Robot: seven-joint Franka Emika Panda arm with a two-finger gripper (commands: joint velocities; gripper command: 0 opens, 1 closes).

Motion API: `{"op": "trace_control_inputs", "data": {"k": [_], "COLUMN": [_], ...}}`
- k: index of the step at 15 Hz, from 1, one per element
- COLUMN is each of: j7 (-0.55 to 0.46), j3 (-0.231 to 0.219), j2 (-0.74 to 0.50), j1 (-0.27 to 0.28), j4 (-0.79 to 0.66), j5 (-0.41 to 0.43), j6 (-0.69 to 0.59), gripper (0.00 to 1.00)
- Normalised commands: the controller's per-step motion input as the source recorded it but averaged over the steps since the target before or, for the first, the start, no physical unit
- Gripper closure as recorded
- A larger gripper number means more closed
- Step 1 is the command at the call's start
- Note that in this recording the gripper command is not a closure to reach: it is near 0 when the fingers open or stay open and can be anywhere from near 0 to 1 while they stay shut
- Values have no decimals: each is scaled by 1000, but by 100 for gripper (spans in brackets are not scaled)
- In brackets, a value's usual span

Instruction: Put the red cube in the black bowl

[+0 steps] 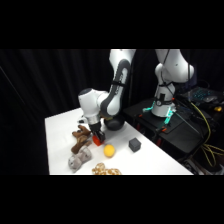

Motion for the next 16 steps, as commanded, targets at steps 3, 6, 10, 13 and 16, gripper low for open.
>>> {"op": "trace_control_inputs", "data": {"k": [3, 6, 10, 13, 16], "j7": [27, 113, 145, 111, 10], "j3": [20, -39, -87, -121, -139], "j2": [-283, -469, -591, -583, -540], "j1": [-3, 67, 128, 129, 65], "j4": [-158, -250, -272, -250, -303], "j5": [44, 14, -18, -34, -12], "j6": [-2, -147, -353, -380, -223], "gripper": [100, 100, 100, 100, 100]}}
